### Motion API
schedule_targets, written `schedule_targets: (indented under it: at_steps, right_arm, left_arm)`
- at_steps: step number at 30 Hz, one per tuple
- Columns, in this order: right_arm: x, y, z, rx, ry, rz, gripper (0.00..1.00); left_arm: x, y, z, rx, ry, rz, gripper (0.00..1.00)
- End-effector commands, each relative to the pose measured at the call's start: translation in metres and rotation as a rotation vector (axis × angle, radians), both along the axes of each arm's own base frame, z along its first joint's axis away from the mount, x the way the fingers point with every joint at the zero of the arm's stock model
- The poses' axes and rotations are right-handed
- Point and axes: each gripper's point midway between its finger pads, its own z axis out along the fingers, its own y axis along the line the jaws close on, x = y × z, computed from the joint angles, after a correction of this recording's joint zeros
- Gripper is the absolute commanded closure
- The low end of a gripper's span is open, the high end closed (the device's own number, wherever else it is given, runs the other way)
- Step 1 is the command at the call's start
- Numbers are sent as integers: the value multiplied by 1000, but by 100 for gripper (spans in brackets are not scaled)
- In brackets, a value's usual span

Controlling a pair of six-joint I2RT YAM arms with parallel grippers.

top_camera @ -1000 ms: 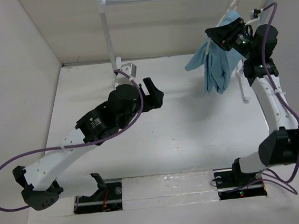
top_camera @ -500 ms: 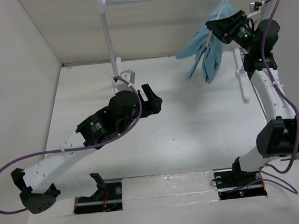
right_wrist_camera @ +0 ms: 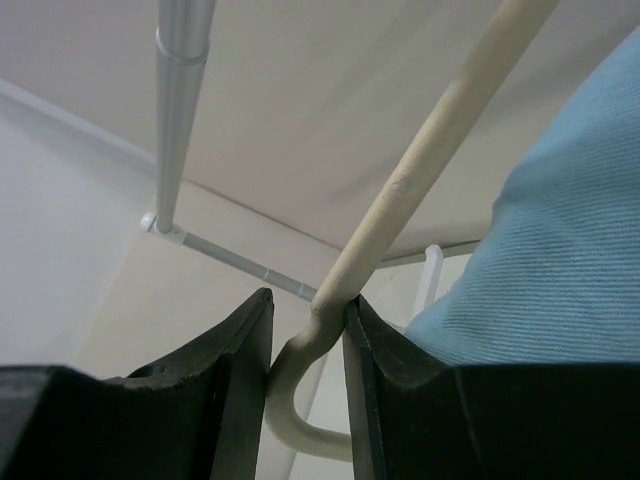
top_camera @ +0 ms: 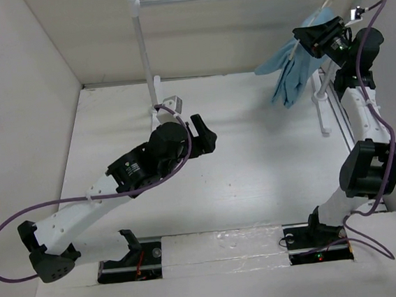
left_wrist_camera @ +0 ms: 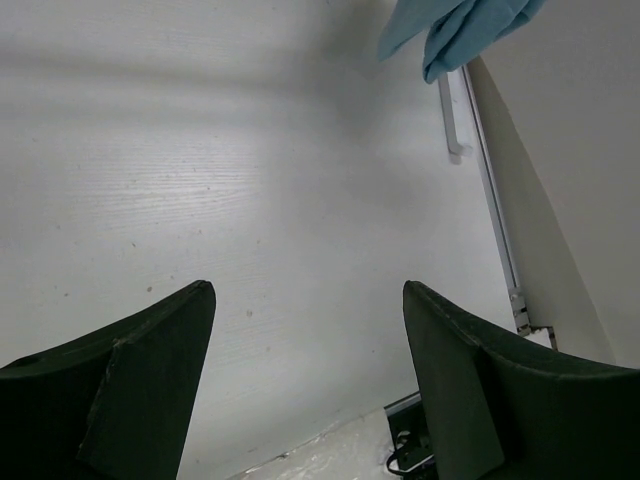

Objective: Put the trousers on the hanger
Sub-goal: Place the hanger at the clothesline, then reset both arms

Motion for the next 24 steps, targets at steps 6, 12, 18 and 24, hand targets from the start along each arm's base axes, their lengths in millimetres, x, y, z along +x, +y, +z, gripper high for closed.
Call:
schedule_targets:
  at_steps: [6, 12, 18, 24]
  right_arm:
    - [-29, -14, 46, -138, -275, -25, 50]
    - [-33, -33, 38, -273, -195, -65, 29]
    - [-53, -61, 55, -369, -216, -142, 0]
    - [-87, -86, 90, -549, -237, -287, 0]
  left_arm:
    - [5, -8, -4, -16, 6, 10, 25]
    - [11, -5, 4, 6, -13, 43, 15]
    - [18, -12, 39, -64, -42, 15, 5]
    - [20, -16, 98, -124, -127, -26, 1]
